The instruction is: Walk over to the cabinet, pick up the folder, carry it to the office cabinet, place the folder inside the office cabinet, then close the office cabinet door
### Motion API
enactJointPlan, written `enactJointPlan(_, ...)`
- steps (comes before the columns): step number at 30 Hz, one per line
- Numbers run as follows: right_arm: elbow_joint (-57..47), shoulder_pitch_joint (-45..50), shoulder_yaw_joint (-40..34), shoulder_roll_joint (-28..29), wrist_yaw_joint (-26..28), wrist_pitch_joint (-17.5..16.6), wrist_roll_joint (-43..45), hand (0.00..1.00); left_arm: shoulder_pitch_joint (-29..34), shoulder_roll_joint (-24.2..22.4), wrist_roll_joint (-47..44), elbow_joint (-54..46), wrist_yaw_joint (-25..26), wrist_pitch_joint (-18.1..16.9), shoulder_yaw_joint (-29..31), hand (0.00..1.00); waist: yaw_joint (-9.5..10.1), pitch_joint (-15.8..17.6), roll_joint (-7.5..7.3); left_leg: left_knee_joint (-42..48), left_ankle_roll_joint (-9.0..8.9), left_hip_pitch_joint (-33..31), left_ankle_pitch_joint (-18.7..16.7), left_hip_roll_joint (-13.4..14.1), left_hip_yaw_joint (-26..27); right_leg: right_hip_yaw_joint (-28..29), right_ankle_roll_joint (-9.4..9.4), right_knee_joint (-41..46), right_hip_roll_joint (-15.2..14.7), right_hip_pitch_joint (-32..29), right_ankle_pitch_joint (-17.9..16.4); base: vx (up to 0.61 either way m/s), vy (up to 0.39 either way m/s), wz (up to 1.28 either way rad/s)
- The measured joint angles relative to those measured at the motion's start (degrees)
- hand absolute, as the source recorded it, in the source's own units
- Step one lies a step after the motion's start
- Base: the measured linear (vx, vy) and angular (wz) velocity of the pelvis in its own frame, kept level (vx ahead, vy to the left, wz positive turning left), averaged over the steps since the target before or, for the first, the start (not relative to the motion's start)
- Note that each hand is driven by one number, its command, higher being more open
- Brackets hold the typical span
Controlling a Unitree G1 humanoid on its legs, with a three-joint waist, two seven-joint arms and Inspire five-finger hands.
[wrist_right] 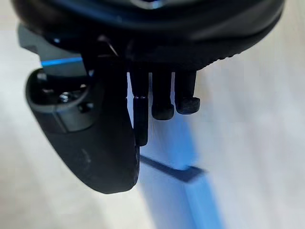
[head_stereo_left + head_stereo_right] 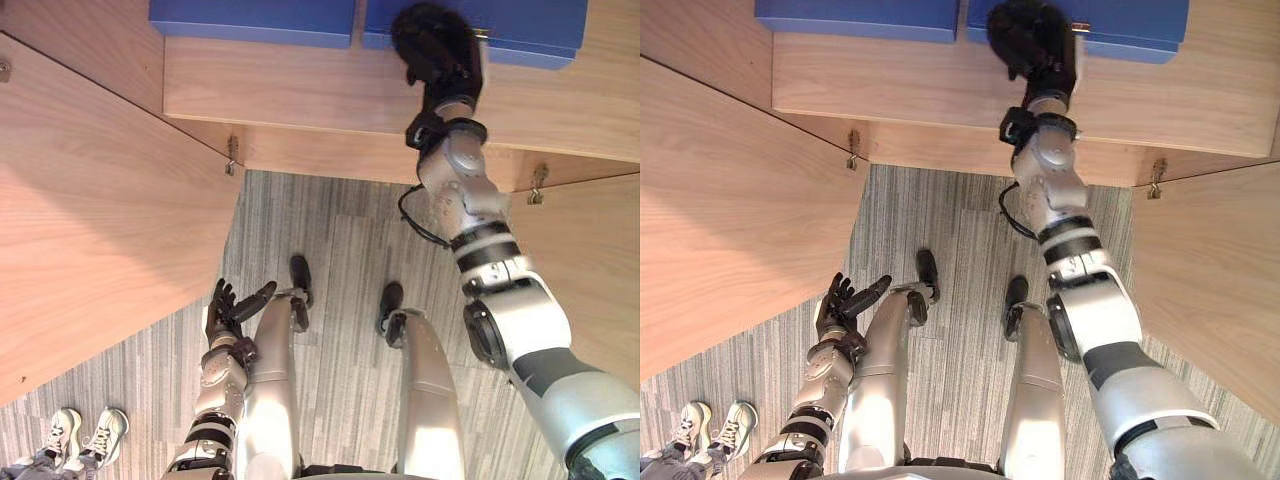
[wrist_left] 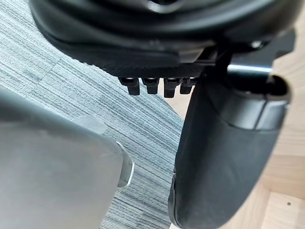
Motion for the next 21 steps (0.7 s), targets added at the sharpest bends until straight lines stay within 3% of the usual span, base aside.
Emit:
enactJointPlan(3,-13.3,16.2,-1.2,-0.7,0.7,-2.8,-2.9,0.0,1.8,-0.4,0.1,-0.6,0.2,0.2,-2.2,1.0,-0.32,0.0,-0.04,-1.4,0.08,5.7,-0.8,0.1,1.4,0.4,0.12,-2.2,0.0,5.7,0.0,0.04,-0.014,-0.07)
enactJointPlan(4,-17.8,23.9,-1.3,0.0,1.9,-4.2,-4.7,1.0,3.3,-1.1,0.5,-1.5,-0.5,0.1,-2.8,1.0,-0.71,0.0,-0.07,-2.5,-0.07,9.1,-1.4,0.1,1.8,0.6,0.36,-3.7,0.1,8.9,0.0,0.02,-0.016,-0.16)
enactJointPlan(7,-24.5,39.3,-0.1,2.7,4.3,-5.7,-9.0,1.0,6.3,-1.0,1.4,-1.9,-1.5,0.0,-3.5,1.0,-2.46,-0.2,-0.45,-6.0,-0.73,16.3,-2.0,0.2,3.0,0.8,0.84,-8.3,0.6,15.9,0.6,0.03,-0.02,-0.17)
enactJointPlan(11,-22.2,55.4,1.0,6.5,7.5,-6.0,-19.0,1.0,10.8,-0.4,3.5,-0.4,-2.7,0.1,-5.1,1.0,-3.73,-2.7,-2.6,-14.9,-1.15,26.4,0.0,-0.1,5.5,1.9,1.19,-18.2,2.1,24.8,3.9,0.12,-0.021,-0.26)
enactJointPlan(15,-5.8,60.4,-0.9,9.2,9.3,-5.0,-25.7,1.0,12.7,1.5,4.7,4.5,-3.5,0.5,-5.4,1.0,-5.45,-7.2,-3.6,-22.5,-1.97,33.9,2.1,-1.2,6.3,2.3,1.74,-29.0,3.0,33.4,7.7,0.2,0.008,-0.12)
enactJointPlan(21,15.6,61.7,-10.3,12.4,10.1,-2.6,-25.5,1.0,16.6,3.9,6.9,6.2,-3.7,0.6,-1.7,1.0,-6.0,-13.1,-3.7,-35.1,-2.62,47.5,4.8,-3.5,12.0,6.4,2.78,-41.1,3.1,44.0,12.8,0.14,0.019,-0.38)
